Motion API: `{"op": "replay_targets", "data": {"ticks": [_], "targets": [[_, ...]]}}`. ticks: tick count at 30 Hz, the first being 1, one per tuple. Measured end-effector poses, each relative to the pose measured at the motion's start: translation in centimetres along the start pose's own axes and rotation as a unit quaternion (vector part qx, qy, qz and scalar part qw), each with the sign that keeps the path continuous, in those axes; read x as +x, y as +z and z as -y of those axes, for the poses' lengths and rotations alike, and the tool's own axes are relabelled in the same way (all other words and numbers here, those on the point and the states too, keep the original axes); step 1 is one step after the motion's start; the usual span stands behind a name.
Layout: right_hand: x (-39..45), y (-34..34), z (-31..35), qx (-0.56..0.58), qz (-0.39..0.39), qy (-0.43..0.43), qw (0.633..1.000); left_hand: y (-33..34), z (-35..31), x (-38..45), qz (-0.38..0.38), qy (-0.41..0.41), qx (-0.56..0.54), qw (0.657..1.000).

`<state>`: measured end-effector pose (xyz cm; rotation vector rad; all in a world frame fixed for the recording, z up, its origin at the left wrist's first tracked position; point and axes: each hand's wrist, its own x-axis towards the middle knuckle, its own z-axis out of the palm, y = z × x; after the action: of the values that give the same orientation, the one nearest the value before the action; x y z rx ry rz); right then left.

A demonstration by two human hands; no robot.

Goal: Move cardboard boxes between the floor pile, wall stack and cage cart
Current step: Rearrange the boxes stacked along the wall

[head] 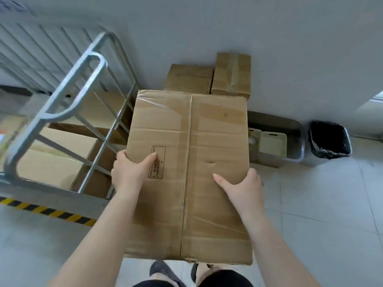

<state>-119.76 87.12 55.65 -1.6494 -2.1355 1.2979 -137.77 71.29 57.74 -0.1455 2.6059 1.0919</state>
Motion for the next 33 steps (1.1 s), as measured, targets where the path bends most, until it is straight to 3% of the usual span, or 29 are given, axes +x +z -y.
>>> {"op": "replay_targets", "data": {"ticks": [9, 17, 26, 33], "targets": [[-9.5, 5.5, 14.1, -0.009, 0.059, -0.193, 0.979, -20.0, 2.6, -1.0, -0.201, 0.005, -0.073, 0.977], [-19.0, 13.2, 24.4, 0.014, 0.142, -0.308, 0.941, -35.8, 8.6, -1.6, -0.351, -0.006, -0.042, 0.935], [-25.0, 22.4, 33.8, -0.004, 0.239, -0.381, 0.893, -46.5, 13.9, 0.0, -0.442, -0.049, -0.054, 0.894], [-26.7, 29.6, 43.6, -0.006, 0.297, -0.426, 0.854, -53.1, 14.4, 4.5, -0.502, -0.063, -0.099, 0.857]]}}
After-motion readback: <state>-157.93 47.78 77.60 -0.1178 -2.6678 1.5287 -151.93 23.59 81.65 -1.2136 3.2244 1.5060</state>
